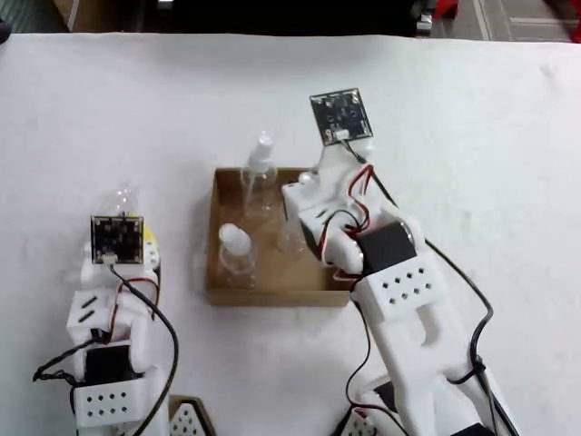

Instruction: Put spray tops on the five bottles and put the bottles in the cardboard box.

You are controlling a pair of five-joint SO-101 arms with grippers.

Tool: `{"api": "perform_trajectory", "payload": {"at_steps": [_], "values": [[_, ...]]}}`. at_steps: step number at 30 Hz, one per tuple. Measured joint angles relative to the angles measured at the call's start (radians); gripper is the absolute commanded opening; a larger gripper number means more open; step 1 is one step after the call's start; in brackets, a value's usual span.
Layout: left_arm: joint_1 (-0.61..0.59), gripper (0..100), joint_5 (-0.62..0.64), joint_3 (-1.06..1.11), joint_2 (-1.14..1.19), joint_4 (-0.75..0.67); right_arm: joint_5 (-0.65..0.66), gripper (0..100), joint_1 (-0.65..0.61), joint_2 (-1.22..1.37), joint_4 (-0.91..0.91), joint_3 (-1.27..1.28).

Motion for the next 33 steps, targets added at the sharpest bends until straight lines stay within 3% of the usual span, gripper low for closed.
{"api": "perform_trajectory", "payload": {"at_steps": [18, 33], "values": [[0.000, 3, 0.000, 0.000, 0.000, 0.000, 0.005, 5.2, -0.002, 0.000, -0.034, 0.000], [0.000, 3, 0.000, 0.000, 0.000, 0.000, 0.143, 5.1, -0.002, 0.012, -0.034, 0.000]]}}
